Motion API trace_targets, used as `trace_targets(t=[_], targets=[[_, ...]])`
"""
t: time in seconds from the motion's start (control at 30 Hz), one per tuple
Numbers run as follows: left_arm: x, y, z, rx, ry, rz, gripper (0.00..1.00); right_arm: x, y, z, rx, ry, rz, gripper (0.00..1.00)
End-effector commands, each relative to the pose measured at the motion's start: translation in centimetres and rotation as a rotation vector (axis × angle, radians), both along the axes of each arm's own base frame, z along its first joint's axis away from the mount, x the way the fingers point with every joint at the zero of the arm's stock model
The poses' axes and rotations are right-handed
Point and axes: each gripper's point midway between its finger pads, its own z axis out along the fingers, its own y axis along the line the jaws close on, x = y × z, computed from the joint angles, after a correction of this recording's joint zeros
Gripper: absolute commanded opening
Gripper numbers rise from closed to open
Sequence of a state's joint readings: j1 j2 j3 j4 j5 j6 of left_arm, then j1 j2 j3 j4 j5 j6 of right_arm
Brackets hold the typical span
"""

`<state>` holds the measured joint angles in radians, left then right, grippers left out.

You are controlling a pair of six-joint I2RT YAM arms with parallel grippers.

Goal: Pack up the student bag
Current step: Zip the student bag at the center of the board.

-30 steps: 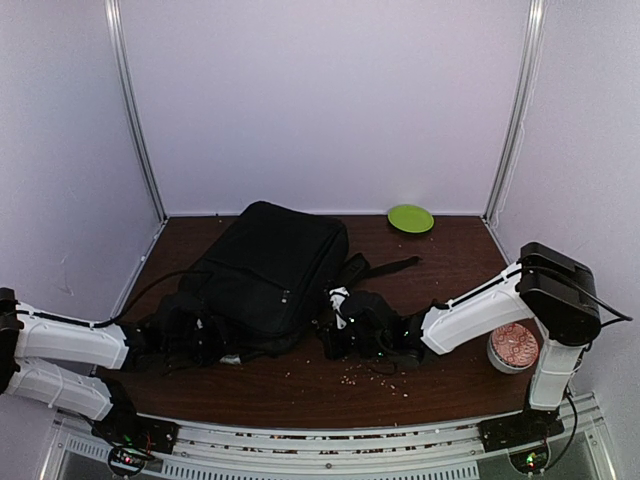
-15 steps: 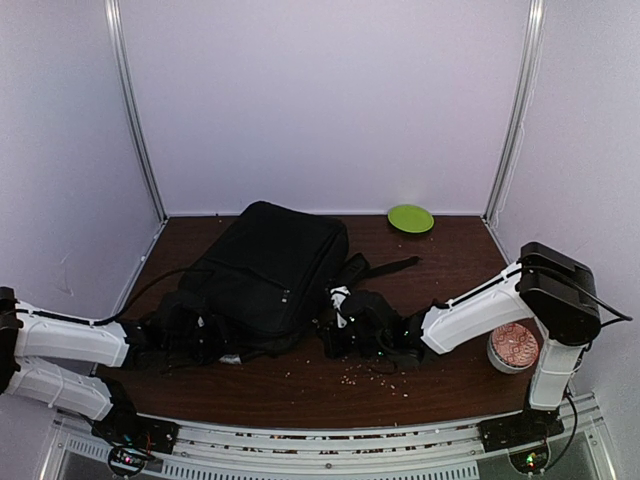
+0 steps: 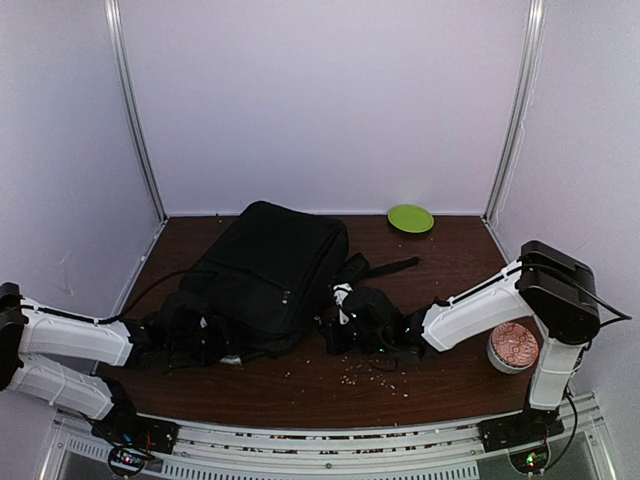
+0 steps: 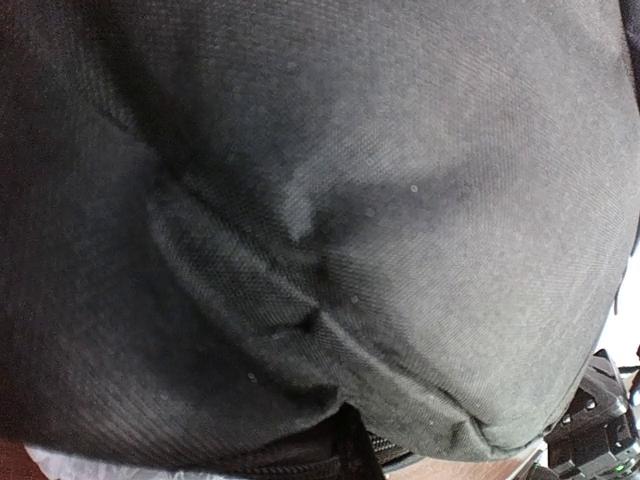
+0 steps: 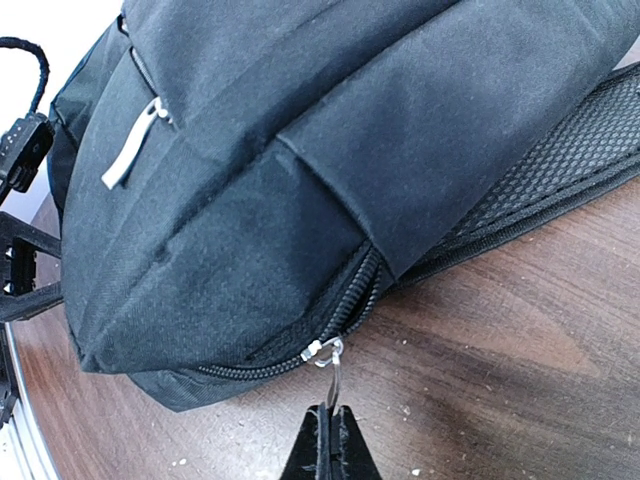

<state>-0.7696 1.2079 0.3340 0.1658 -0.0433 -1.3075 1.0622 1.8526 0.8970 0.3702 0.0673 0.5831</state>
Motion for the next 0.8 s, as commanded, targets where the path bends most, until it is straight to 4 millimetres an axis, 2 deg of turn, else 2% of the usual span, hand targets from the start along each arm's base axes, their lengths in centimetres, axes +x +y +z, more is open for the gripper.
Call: trace_targets(t=[0.0, 0.33, 0.6, 0.63, 0.77], targets=[[0.5, -1.0, 0.7, -0.014, -0.03, -0.027, 0.0, 1.8, -1.4, -0.5, -0.027, -0.001, -0.082, 0.0], [0.6, -1.6, 1.0, -0.015, -0.037, -0.045, 0.0, 2.5, -0.9, -0.1, -0.014, 0.003, -0.084, 0.0], [0.4, -2.2, 1.4, -0.017, -0.047, -0.07, 0.0, 1.6, -0.4, -0.2, 0.016, 0.029, -0.037, 0.0], [0.4, -2.3, 1.5, -0.02, -0.05, -0.075, 0.0, 1.3, -0.3, -0.1, 0.023, 0.04, -0.021, 0.02], [0.2, -2.6, 2.0, 0.031, -0.071, -0.133, 0.0, -0.4, -0.5, 1.0, 0.08, 0.083, 0.027, 0.32]])
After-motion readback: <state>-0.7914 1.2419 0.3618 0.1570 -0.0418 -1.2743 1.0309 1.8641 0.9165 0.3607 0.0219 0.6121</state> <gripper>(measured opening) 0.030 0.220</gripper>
